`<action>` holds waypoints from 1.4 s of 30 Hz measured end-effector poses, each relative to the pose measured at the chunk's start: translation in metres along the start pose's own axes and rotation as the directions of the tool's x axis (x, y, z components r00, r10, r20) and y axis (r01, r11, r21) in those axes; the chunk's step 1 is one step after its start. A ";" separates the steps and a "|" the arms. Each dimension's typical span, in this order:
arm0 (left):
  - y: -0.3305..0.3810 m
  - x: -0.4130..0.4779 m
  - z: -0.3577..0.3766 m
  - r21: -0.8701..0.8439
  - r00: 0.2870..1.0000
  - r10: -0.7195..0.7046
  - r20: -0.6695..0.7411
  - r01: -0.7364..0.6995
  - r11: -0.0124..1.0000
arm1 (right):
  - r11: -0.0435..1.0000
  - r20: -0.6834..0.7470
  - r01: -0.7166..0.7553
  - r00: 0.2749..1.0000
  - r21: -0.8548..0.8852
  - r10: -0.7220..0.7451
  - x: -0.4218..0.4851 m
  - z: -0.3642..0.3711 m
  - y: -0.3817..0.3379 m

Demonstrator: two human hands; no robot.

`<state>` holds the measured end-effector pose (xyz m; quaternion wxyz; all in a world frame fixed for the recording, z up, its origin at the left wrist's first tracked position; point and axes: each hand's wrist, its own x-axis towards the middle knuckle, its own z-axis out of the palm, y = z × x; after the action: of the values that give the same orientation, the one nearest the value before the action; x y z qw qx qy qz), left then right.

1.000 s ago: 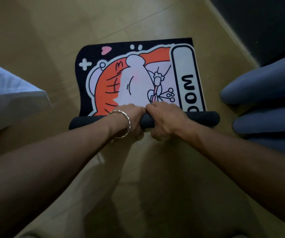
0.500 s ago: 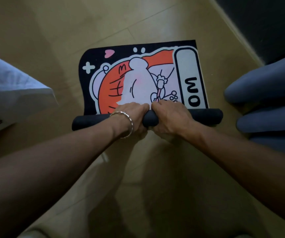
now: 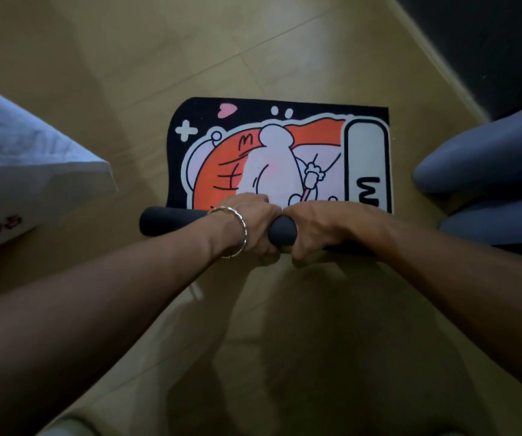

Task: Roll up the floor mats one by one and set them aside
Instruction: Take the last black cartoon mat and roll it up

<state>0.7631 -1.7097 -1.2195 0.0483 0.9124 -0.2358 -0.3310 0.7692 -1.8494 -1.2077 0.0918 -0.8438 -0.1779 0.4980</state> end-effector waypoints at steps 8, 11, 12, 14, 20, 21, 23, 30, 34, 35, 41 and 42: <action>0.007 -0.003 0.006 0.028 0.995 -0.096 -0.034 0.097 0.995 | 0.996 -0.185 -0.064 0.981 -0.058 0.053 -0.007 0.014 -0.013; 0.010 -0.006 0.013 0.090 0.993 -0.112 -0.042 0.115 0.989 | 0.997 -0.199 -0.076 0.977 -0.012 0.072 -0.005 0.025 -0.016; 0.010 -0.006 0.014 0.107 0.993 -0.111 -0.043 0.115 0.988 | 0.997 -0.196 -0.074 0.978 0.007 0.074 -0.006 0.026 -0.016; 0.009 -0.005 0.015 0.123 0.993 -0.108 -0.037 0.112 0.986 | 0.997 -0.185 -0.077 0.980 0.020 0.079 -0.007 0.026 -0.014; 0.008 -0.007 0.017 0.103 0.995 -0.088 -0.054 0.093 0.990 | 0.996 -0.108 -0.039 0.993 0.078 0.047 -0.008 0.021 -0.011; 0.008 -0.007 0.017 0.105 0.995 -0.087 -0.047 0.092 0.990 | 0.996 -0.085 -0.048 0.995 0.073 0.055 -0.008 0.019 -0.011; 0.008 -0.004 0.013 0.118 0.994 -0.104 -0.023 0.106 0.987 | 0.997 -0.107 -0.058 0.992 0.045 0.063 -0.008 0.017 -0.012; -0.001 0.003 0.000 -0.045 0.992 -0.129 0.005 0.129 0.991 | 0.977 -0.430 -0.115 0.903 -0.181 0.027 -0.004 0.023 -0.013; 0.001 -0.005 0.007 0.064 0.994 -0.044 -0.097 0.050 0.997 | 0.996 -0.224 -0.081 0.972 -0.031 0.072 -0.003 0.016 -0.011; 0.002 -0.006 0.011 0.105 0.995 -0.033 -0.095 0.043 0.994 | 0.997 -0.128 -0.076 0.989 -0.007 0.075 -0.002 0.013 -0.010; 0.004 0.000 0.012 0.104 0.996 -0.076 -0.054 0.081 0.991 | 0.998 -0.175 -0.048 0.984 -0.027 0.042 -0.002 0.012 -0.007; 0.004 0.000 0.009 0.093 0.995 -0.084 -0.052 0.088 0.992 | 0.997 -0.237 -0.044 0.971 -0.065 0.028 -0.003 0.013 -0.008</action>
<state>0.7555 -1.7123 -1.2257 -0.0038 0.9307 -0.2104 -0.2991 0.7550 -1.8435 -1.2090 0.0737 -0.9027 -0.1676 0.3894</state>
